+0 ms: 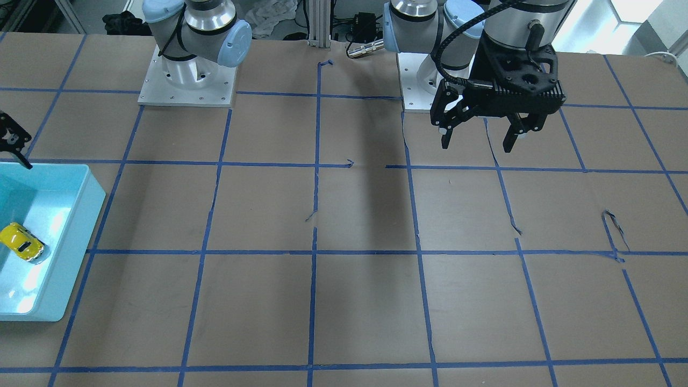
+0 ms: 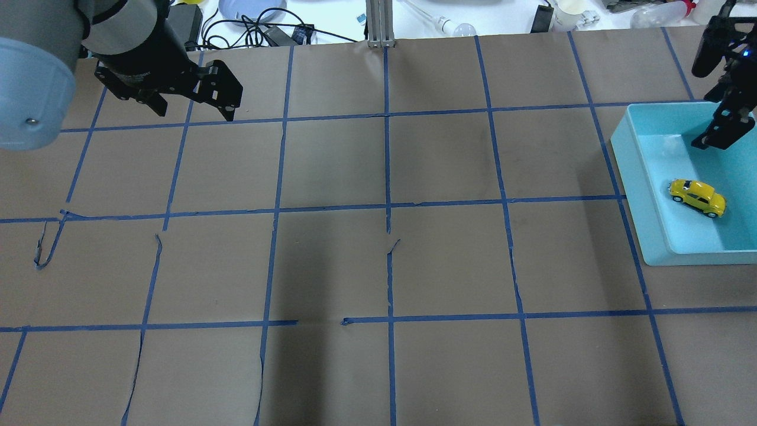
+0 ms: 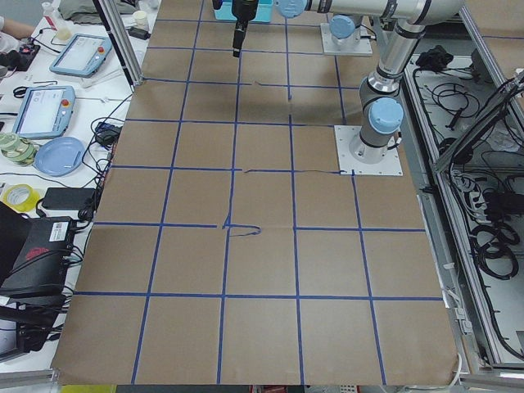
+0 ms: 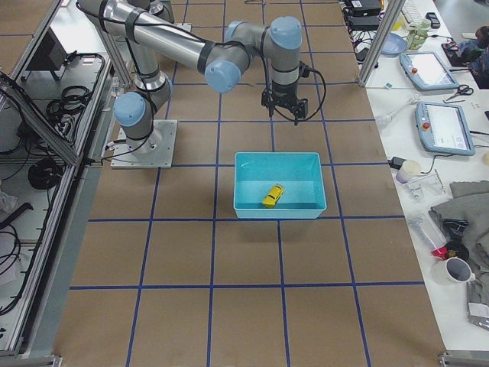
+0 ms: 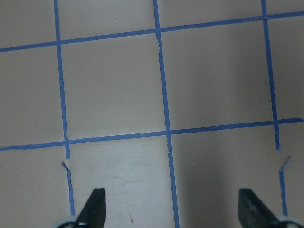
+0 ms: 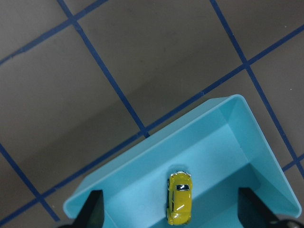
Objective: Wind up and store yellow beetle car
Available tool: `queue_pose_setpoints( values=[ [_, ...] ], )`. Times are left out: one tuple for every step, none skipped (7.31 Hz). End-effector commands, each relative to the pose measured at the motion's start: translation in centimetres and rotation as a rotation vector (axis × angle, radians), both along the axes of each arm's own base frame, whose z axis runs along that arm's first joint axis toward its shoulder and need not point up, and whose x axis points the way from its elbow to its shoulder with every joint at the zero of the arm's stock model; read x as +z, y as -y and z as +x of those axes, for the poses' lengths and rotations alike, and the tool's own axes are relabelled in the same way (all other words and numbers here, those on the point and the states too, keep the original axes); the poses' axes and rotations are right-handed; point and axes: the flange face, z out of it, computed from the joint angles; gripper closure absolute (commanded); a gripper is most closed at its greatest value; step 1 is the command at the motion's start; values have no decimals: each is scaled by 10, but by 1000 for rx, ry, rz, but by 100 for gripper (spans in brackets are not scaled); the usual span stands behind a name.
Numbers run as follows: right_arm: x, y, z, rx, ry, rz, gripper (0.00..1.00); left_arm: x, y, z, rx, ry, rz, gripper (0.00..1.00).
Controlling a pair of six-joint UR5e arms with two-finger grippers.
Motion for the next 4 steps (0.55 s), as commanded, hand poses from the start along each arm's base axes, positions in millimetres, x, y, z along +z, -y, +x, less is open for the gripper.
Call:
queue_pose_setpoints(
  values=[
    [57,-23,75,-215,49,-18,0,1,0,-3,3,-2,-11,3],
    [60,-30,116,-322,73,9,0,1,1,0,6,-7,-11,3],
    [64,-36,156,-442,91,20,0,2,0,-1,-2,-12,-14,3],
    [69,-39,195,-495,69,6,0,3,-1,-2,-1,-13,-15,3]
  ],
)
